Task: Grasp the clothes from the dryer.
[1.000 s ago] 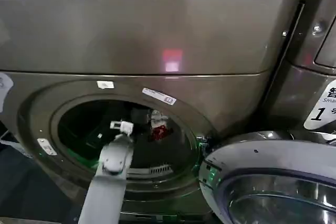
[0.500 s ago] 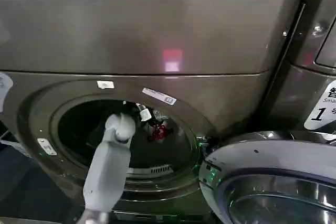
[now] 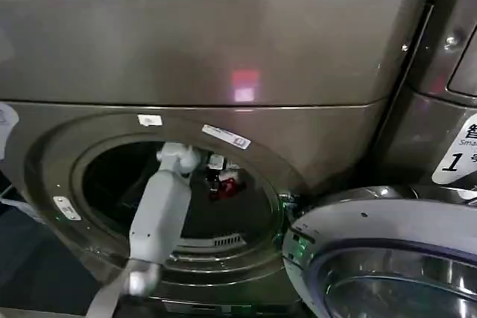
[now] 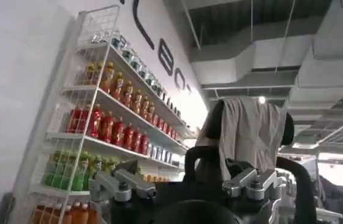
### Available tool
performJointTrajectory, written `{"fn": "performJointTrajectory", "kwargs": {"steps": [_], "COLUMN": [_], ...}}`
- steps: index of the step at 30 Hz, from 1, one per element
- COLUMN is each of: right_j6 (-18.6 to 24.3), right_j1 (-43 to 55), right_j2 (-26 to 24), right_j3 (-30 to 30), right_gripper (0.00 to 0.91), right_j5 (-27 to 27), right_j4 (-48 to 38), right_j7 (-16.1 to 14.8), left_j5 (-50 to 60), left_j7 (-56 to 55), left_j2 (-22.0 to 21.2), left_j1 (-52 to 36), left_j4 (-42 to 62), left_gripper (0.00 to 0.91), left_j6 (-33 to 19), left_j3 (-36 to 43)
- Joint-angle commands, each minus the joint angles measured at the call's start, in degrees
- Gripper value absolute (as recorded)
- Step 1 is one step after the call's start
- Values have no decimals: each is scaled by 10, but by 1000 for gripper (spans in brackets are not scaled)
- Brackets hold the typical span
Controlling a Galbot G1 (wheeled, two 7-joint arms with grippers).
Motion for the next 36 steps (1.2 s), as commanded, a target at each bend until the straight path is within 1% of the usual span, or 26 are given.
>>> {"fn": "performJointTrajectory", "kwargs": {"steps": [1,8,16,36], "right_j6": [1,2,1,2], "right_j1": [0,1,8,6], "right_j2": [1,0,-3,-3], "right_j3": [0,-1,-9,-8], "right_gripper": [907,907,907,907], "right_j5": [-2,-2,-4,-5], "right_j4": [-1,-2,0,-2], "right_j7": [-1,-1,-1,-2], "left_j5": [-38,-37,-84,-129], "left_j7": [13,13,13,13], "left_j2": [-5,-7,-8,-22], "left_j1": [-10,-18,-23,-32], "left_j4": [50,83,119,220], "left_gripper": [907,907,907,907], "left_j6": [-7,-3,5,13], "left_j3": [8,5,4,-10]}}
